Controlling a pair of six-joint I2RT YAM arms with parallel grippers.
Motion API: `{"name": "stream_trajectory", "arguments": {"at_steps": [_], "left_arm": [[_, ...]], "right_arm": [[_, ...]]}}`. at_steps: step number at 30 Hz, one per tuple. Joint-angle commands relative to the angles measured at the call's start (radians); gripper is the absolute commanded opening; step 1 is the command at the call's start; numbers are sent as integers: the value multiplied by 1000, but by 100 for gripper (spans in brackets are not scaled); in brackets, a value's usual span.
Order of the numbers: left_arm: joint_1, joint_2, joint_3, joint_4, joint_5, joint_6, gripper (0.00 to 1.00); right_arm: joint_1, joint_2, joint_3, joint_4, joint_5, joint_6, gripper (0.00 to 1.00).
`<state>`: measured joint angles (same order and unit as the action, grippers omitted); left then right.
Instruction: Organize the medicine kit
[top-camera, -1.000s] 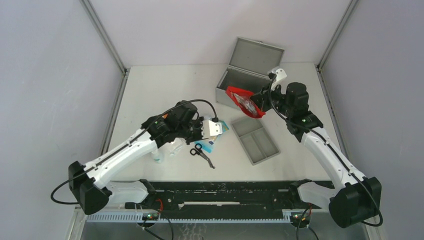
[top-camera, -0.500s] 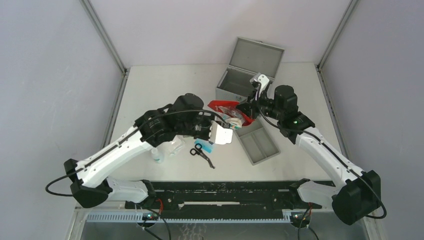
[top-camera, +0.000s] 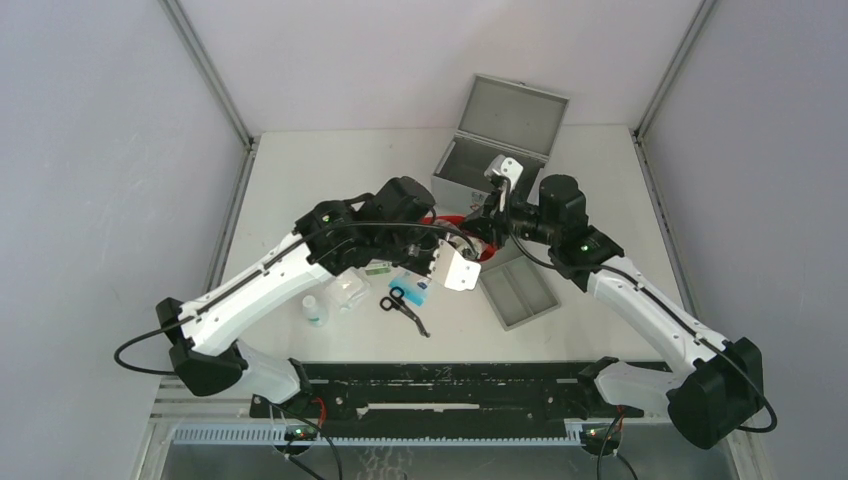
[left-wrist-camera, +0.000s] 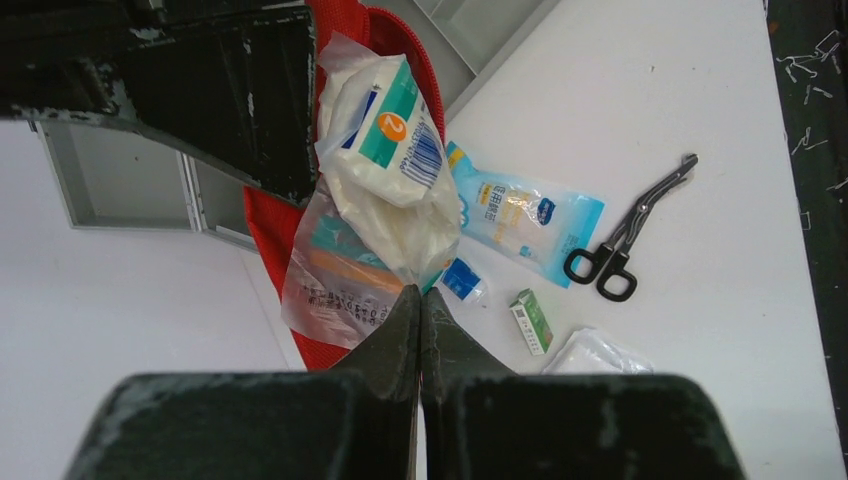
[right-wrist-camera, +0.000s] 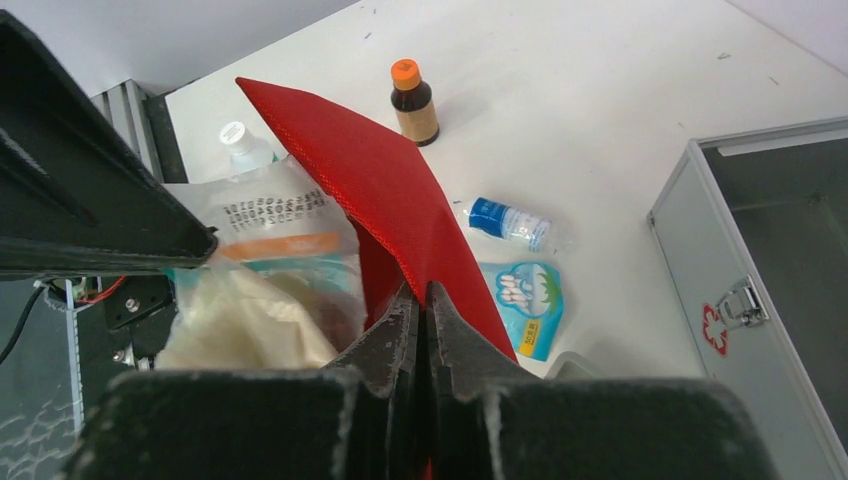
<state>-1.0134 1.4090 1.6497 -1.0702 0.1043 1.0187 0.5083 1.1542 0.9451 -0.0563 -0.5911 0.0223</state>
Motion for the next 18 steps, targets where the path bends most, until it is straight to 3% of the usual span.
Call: {"name": "stream_trajectory", "arguments": {"at_steps": [1,10,18], "left_arm": [[-11,35,73,-38,-55,27,0],[-11,96,75,-6,-87,-5,0],[-1,87,-28,160,-179,-38,0]], "right_arm": [[20,-1,7,49,-13,-25,0],[19,-16,7,54,-60,1,0],[-6,-15,7,61,-155,38,0]]}}
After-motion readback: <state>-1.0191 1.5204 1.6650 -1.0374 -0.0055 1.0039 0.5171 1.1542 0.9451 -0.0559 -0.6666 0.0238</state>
